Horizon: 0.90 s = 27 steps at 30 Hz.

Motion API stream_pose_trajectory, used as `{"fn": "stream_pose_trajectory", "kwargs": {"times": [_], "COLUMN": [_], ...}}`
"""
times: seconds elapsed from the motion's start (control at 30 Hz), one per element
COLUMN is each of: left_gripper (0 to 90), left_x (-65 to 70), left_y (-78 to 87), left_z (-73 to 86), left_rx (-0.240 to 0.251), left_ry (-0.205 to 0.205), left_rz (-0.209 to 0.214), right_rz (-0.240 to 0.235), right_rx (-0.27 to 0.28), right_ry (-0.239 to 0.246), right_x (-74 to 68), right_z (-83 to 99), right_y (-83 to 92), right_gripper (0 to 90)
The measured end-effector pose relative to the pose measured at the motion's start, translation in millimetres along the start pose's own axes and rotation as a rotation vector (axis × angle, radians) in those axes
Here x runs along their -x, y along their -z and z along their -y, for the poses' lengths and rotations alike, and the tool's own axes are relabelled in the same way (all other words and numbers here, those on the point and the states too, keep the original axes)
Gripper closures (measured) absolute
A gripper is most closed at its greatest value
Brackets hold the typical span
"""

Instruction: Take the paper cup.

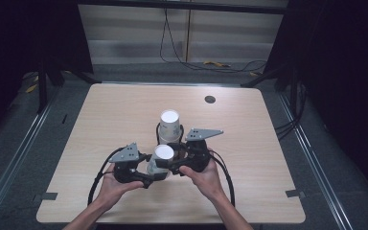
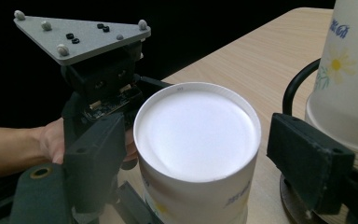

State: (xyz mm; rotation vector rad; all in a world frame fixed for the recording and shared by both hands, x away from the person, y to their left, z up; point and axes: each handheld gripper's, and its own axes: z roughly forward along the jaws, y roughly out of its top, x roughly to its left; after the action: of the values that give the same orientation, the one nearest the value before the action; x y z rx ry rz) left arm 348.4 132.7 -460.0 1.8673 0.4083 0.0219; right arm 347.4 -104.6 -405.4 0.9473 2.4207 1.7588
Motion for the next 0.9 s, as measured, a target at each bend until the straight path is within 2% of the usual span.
{"fn": "stream_pose_trajectory", "kwargs": {"times": [0.23, 0.6, 0.67, 0.73, 0.8, 0.83, 0.9], "left_gripper": [28.0, 28.4, 28.7, 29.1, 29.3, 29.5, 29.8], "left_x": [-1.4, -6.1, -6.2, -7.0, -7.3, -7.1, -8.1], "left_y": [3.1, 9.9, 10.7, 11.6, 13.2, 14.8, 16.4], "left_z": [-2.9, -7.2, -8.1, -8.3, -8.6, -9.2, -9.1], "left_rx": [-0.045, -0.054, -0.067, -0.068, -0.065, -0.077, -0.079], "left_ry": [-0.011, -0.007, -0.019, -0.007, -0.013, -0.011, -0.002], "left_rz": [0.004, 0.0, -0.021, -0.017, -0.027, -0.045, -0.039], "right_rz": [0.008, 0.009, 0.021, 0.022, 0.026, 0.025, 0.03], "right_rx": [0.007, 0.018, 0.021, 0.022, 0.016, 0.014, 0.01], "right_ry": [0.003, 0.004, 0.008, 0.002, 0.006, 0.009, 0.01], "right_x": [1.9, 3.5, 4.2, 5.0, 5.2, 5.3, 5.8], "right_z": [-1.0, -1.6, -1.2, -1.1, -1.0, -0.9, -0.5], "right_y": [5.4, 13.6, 15.6, 18.0, 19.9, 20.3, 20.8], "right_gripper": [19.9, 20.7, 21.6, 21.6, 21.3, 21.3, 20.5]}}
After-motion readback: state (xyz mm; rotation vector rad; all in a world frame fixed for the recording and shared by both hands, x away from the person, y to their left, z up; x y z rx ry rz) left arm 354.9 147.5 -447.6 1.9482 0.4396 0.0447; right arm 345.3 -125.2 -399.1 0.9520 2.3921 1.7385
